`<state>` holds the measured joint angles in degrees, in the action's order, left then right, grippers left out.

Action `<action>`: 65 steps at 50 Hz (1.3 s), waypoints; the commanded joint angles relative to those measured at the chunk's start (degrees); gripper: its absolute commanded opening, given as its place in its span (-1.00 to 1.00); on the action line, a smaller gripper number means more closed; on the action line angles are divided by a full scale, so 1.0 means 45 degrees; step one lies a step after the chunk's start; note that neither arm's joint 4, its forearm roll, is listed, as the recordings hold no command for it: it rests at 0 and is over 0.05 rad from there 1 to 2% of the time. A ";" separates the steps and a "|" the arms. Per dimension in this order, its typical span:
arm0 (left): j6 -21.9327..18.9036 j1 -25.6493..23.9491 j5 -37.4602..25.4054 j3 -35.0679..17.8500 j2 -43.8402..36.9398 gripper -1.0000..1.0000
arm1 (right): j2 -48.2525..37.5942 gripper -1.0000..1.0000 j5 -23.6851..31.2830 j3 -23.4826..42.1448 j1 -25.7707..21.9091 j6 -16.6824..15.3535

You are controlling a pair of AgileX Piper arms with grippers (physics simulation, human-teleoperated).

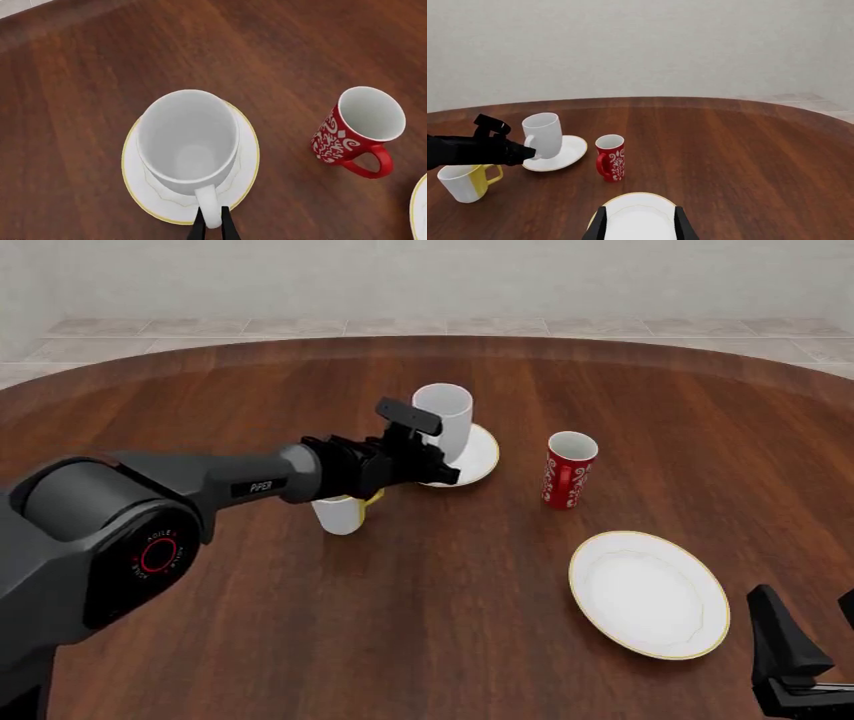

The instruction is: Put the white mug on the left plate.

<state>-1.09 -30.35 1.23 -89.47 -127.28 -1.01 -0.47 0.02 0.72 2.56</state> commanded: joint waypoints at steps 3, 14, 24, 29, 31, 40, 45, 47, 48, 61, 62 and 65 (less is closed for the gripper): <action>-0.0042 -0.0073 0.0008 -0.0075 -0.0008 -1.00 | 0.0009 1.00 0.0015 -0.0001 -0.0007 -0.0009; -0.0009 -0.0092 0.0019 -0.0077 -0.0048 -1.00 | -0.0011 1.00 0.0007 0.0000 -0.0020 -0.0021; 0.0025 -0.0083 0.0079 -0.0022 -0.0117 -1.00 | -0.0035 1.00 -0.0025 0.0001 -0.0007 -0.0006; 0.0025 -0.0041 0.0044 -0.0053 -0.0136 -1.00 | -0.0046 1.00 -0.0035 0.0001 -0.0015 -0.0017; 0.0006 -0.0027 0.0053 -0.0037 -0.0141 -1.00 | -0.0049 1.00 -0.0036 0.0001 -0.0017 -0.0022; 0.0001 -0.0020 0.0103 -0.0008 -0.0176 -1.00 | -0.0050 1.00 -0.0036 0.0001 -0.0011 -0.0015; -0.0001 0.0000 0.0122 0.0002 -0.0221 -1.00 | -0.0051 1.00 -0.0036 0.0001 -0.0022 -0.0019; -0.0025 0.0007 0.0138 0.0013 -0.0210 -1.00 | -0.0049 1.00 -0.0036 0.0001 -0.0014 -0.0011; -0.0022 0.0000 0.0130 0.0003 -0.0221 -1.00 | -0.0045 1.00 -0.0035 0.0001 -0.0016 -0.0014; -0.0037 0.0001 0.0100 -0.0045 -0.0312 -1.00 | -0.0044 1.00 -0.0035 0.0001 -0.0020 -0.0022; -0.0029 0.0008 0.0084 -0.0097 -0.0371 -1.00 | -0.0015 1.00 -0.0026 0.0001 0.0004 0.0008; -0.0040 0.0003 0.0087 -0.0086 -0.0375 -1.00 | -0.0009 1.00 -0.0023 0.0001 0.0008 0.0011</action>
<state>-0.89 -30.39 1.69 -89.38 -128.71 -1.16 -0.61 0.02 0.68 2.52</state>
